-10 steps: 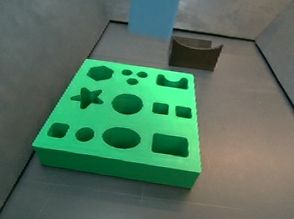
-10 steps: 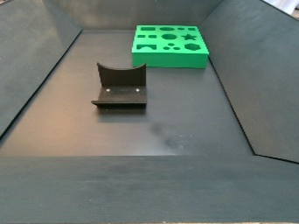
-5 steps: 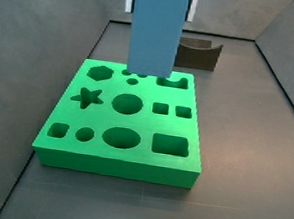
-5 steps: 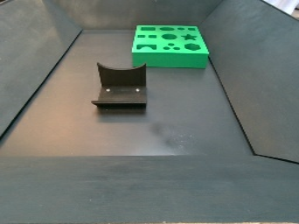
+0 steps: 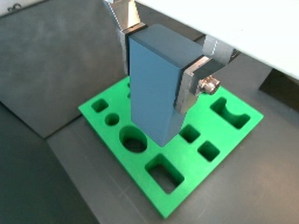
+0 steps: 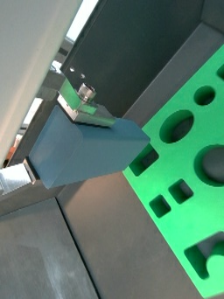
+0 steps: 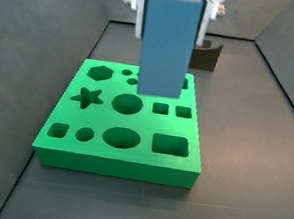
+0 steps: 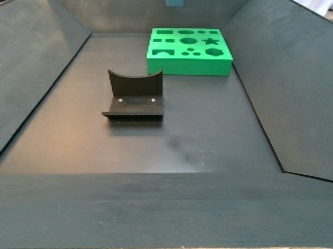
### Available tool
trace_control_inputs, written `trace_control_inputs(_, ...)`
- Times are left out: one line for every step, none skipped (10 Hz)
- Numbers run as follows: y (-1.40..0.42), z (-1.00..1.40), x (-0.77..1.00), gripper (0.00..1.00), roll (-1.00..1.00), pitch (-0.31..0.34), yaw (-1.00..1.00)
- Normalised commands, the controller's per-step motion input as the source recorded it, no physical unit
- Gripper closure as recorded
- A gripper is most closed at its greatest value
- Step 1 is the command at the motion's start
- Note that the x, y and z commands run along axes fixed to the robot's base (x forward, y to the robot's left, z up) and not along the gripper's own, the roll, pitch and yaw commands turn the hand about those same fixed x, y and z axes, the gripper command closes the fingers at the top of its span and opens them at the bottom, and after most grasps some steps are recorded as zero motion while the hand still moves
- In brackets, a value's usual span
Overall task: Pick up the rectangle object. Move up. Move to above the board. Insert the rectangle object.
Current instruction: Insert the rectangle object.
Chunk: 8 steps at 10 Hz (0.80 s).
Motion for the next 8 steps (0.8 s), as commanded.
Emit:
trace_control_inputs(-0.15, -0.41, 0.05, 1.0, 0.0, -0.156, 0.04)
trace_control_inputs(-0.18, -0.39, 0.0, 1.0, 0.0, -0.147, 0.07)
trace_control_inputs(-0.19, -0.37, 0.02, 1.0, 0.0, -0.14, 0.14)
trace_control_inputs(-0.16, -0.35, 0.15, 1.0, 0.0, -0.104, 0.16)
trace_control_inputs(-0.09, -0.2, 0.11, 1.0, 0.0, -0.089, 0.11)
trace_control_inputs(-0.03, -0.01, -0.01, 1.0, 0.0, -0.049, 0.03)
trace_control_inputs(-0.03, -0.13, -0.01, 1.0, 0.06, -0.026, 0.06)
trace_control_inputs(0.0, -0.23, 0.09, 1.0, 0.09, 0.0, 0.0)
